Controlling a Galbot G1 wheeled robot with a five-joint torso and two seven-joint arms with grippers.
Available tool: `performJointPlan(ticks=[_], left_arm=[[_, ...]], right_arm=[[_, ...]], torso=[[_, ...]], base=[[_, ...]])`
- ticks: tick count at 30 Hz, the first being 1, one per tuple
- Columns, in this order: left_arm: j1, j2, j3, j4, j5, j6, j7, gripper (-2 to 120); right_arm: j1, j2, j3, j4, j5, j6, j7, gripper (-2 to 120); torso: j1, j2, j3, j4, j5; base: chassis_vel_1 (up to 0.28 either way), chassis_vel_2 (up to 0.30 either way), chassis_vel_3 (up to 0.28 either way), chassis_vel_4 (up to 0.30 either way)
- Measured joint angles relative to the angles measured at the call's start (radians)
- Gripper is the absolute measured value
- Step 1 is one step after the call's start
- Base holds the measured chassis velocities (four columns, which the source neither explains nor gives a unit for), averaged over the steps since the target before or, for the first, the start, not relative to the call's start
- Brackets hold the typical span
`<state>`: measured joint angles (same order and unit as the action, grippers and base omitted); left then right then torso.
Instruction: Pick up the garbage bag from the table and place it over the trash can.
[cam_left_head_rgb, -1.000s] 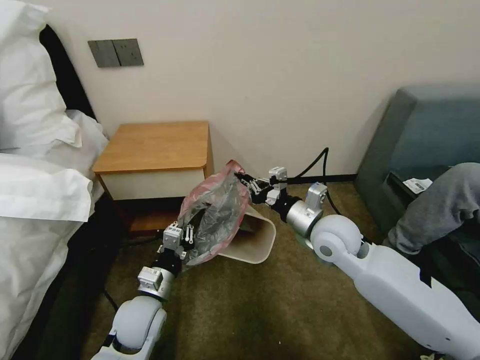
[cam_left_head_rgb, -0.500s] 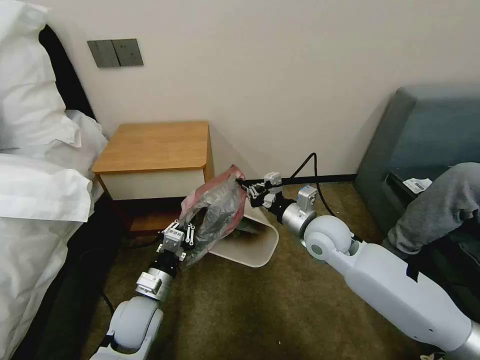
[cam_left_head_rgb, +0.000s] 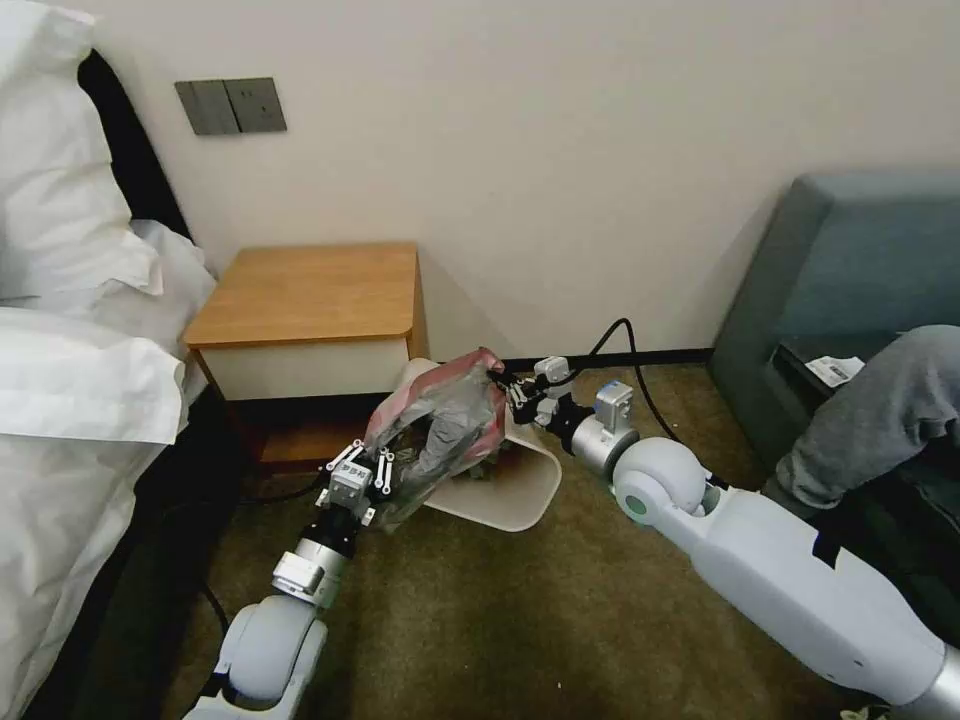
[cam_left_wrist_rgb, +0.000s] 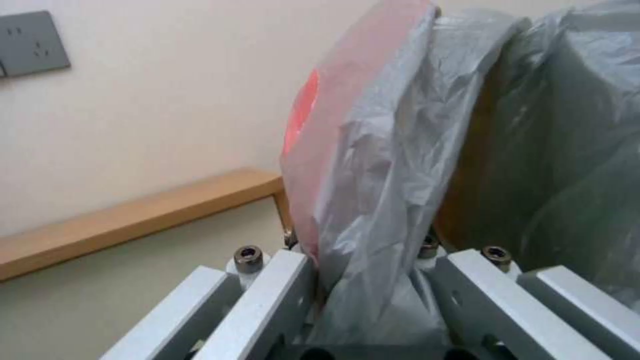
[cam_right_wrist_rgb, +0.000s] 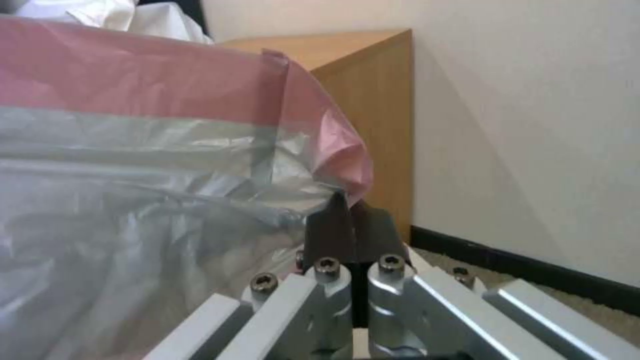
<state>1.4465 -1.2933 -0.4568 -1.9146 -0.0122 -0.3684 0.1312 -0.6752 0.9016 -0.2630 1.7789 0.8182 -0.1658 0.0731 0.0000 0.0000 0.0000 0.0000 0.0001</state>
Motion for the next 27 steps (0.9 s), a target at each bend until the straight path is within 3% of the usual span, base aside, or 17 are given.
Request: performJointPlan(ticks=[9, 13, 17, 27], left_arm=[[-0.002, -0.011, -0.008, 0.004, 0.026, -0.034, 0.0, 7], [-0.014, -0.015, -0.028, 0.019, 0.16, -0.09, 0.025, 7], [-0.019, -0.016, -0.037, 0.027, 0.227, -0.128, 0.05, 7], [-0.019, -0.017, -0.046, 0.043, 0.232, -0.159, 0.072, 7]], right_arm=[[-0.026, -0.019, 0.02, 0.006, -0.04, 0.014, -0.018, 0], [-0.023, -0.02, 0.018, 0.029, -0.041, 0.015, -0.018, 0], [-0.009, -0.01, 0.013, 0.027, -0.04, 0.015, -0.018, 0], [-0.012, -0.01, 0.016, -0.003, -0.042, 0.015, -0.016, 0]], torso=[[0.0, 0.0, 0.0, -0.0001, 0.0], [0.0, 0.0, 0.0, -0.0001, -0.0001], [0.0, 0.0, 0.0, 0.0, -0.0001], [0.0, 0.0, 0.0, 0.0, -0.0001]], base=[[0.0, 0.0, 0.0, 0.0], [0.0, 0.0, 0.0, 0.0], [0.0, 0.0, 0.0, 0.0], [0.0, 0.0, 0.0, 0.0]])
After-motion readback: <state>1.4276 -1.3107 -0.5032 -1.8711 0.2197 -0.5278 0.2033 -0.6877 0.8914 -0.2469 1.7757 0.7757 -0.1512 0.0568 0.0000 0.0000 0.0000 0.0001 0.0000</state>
